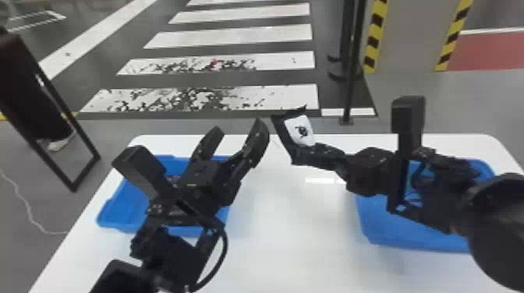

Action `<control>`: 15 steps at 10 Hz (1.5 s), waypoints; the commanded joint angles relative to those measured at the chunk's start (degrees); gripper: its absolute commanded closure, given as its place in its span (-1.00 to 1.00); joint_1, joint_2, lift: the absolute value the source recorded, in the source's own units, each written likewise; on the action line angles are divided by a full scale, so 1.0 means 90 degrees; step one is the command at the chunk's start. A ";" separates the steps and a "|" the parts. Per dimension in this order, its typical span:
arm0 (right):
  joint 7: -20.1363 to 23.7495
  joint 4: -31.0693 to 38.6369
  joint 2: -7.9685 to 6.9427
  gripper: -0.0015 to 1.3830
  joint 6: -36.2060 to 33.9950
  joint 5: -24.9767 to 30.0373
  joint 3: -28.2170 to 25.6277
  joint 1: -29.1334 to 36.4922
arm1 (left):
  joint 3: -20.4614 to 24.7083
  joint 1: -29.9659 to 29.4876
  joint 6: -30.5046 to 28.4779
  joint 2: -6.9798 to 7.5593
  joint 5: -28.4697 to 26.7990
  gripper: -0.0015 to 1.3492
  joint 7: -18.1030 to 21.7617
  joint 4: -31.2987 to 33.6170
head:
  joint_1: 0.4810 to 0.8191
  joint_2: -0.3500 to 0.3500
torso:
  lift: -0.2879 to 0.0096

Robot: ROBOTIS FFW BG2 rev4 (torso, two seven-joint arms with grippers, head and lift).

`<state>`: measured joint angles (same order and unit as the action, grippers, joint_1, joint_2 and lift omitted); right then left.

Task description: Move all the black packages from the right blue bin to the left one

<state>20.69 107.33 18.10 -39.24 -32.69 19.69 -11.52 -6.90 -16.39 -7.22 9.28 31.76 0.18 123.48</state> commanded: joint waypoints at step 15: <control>-0.0052 0.0066 0.0010 0.67 0.0080 -0.0684 0.1074 -0.0315 | 0.0347 -0.0084 -0.0759 -0.0045 -0.0101 0.80 0.0067 -0.0041 | 0.27 0.77 | -0.01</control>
<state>20.22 108.08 18.19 -38.78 -38.65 29.37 -14.43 -3.73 -17.19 -14.55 8.87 30.95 0.80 123.19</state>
